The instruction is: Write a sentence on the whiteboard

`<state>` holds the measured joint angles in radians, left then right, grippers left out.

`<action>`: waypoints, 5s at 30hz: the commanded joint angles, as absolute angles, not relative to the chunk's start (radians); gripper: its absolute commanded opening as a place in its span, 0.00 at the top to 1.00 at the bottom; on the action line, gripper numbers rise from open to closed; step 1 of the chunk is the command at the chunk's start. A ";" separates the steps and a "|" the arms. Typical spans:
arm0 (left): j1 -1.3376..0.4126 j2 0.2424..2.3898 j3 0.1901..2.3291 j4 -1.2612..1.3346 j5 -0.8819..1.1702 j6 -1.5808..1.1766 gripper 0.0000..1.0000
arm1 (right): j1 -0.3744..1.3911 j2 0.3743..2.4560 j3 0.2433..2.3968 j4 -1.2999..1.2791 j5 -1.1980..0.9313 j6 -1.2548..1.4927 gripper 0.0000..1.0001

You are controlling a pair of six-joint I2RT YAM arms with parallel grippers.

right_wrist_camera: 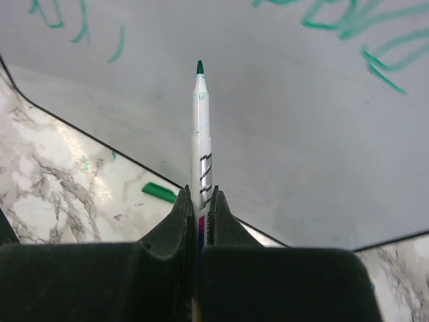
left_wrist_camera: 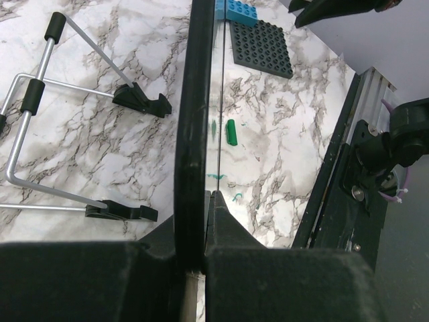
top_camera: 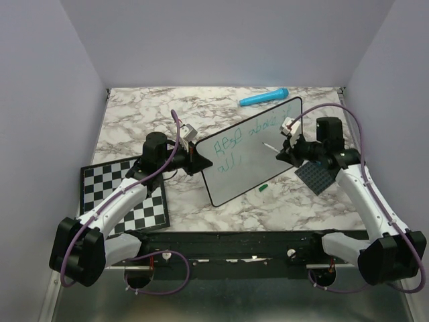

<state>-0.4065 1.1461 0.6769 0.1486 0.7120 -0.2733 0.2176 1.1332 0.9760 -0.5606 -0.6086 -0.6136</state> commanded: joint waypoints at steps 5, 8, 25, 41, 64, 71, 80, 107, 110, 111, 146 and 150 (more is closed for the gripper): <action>-0.410 1.152 0.658 0.018 0.643 -0.172 1.00 | 0.045 1.103 1.043 -0.669 -0.718 -0.703 1.00; -0.410 1.149 0.658 0.017 0.641 -0.172 1.00 | 0.037 1.097 1.031 -0.686 -0.739 -0.710 0.99; -0.410 1.144 0.658 0.014 0.632 -0.173 1.00 | 0.241 1.124 0.922 -0.595 -0.788 -0.626 1.00; -0.411 1.137 0.657 0.017 0.626 -0.169 1.00 | 0.275 1.097 0.876 -0.548 -0.792 -0.607 0.99; -0.411 1.131 0.655 0.020 0.626 -0.167 1.00 | 0.275 1.083 0.850 -0.534 -0.779 -0.607 1.00; -0.411 1.131 0.655 0.020 0.624 -0.167 1.00 | 0.275 1.086 0.847 -0.532 -0.776 -0.607 1.00; -0.411 1.129 0.653 0.020 0.624 -0.167 1.00 | 0.275 1.086 0.847 -0.531 -0.773 -0.611 0.99; -0.420 1.121 0.653 0.012 0.603 -0.167 1.00 | 0.273 1.083 0.844 -0.526 -0.749 -0.614 0.99; -0.420 1.121 0.653 0.011 0.604 -0.167 1.00 | 0.273 1.083 0.842 -0.526 -0.746 -0.612 1.00; -0.420 1.118 0.652 0.009 0.603 -0.167 1.00 | 0.275 1.078 0.844 -0.526 -0.744 -0.611 1.00; -0.425 1.117 0.653 0.005 0.594 -0.164 1.00 | 0.273 1.069 0.839 -0.522 -0.700 -0.614 1.00; -0.426 1.115 0.653 0.006 0.597 -0.166 1.00 | 0.273 1.066 0.842 -0.523 -0.695 -0.612 0.99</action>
